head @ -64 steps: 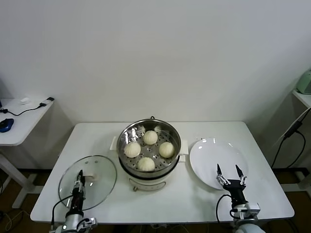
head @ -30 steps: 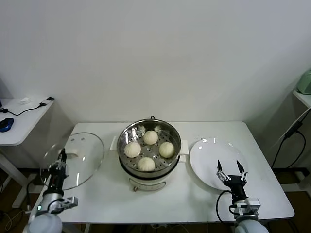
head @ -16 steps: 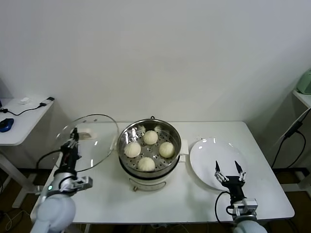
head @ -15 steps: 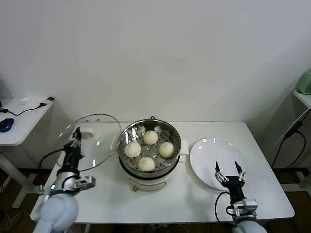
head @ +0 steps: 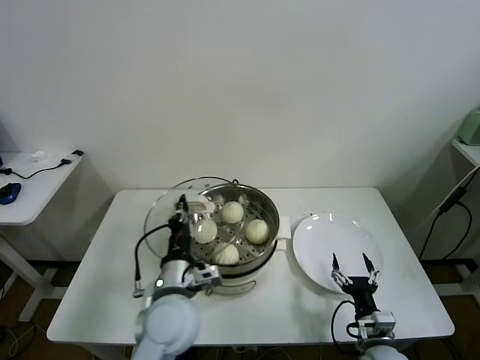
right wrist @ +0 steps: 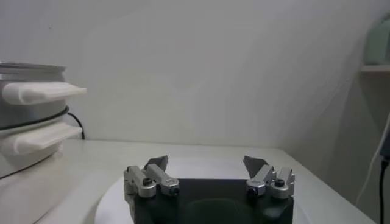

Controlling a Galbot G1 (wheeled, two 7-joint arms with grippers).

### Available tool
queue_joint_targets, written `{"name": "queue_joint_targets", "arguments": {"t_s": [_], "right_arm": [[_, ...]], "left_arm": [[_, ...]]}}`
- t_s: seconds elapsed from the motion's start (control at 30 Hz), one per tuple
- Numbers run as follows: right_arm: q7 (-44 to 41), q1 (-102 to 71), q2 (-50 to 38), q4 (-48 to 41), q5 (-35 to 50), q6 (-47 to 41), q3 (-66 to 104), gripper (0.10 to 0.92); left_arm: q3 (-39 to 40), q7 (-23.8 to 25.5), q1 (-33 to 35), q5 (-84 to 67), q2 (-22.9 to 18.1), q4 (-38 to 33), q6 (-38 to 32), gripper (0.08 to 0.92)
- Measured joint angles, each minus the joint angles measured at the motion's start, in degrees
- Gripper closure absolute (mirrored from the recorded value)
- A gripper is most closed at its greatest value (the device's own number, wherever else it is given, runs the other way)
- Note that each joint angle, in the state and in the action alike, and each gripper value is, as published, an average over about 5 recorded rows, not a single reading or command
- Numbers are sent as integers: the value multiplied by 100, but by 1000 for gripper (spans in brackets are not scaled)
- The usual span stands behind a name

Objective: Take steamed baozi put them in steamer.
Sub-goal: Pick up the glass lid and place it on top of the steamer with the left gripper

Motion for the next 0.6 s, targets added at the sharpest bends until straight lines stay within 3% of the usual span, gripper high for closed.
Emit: {"name": "queue_joint_targets", "arguments": {"t_s": [0.3,0.6], "right_arm": [[-6,-103,25,-5,-13,114,105,203],[8,-164,80,-76,-18,243,214,203]], "left_arm": [[610,68,-262,797,-808,516,224,866],[789,-62,-355,1170,-1121,1035,290,866]]}}
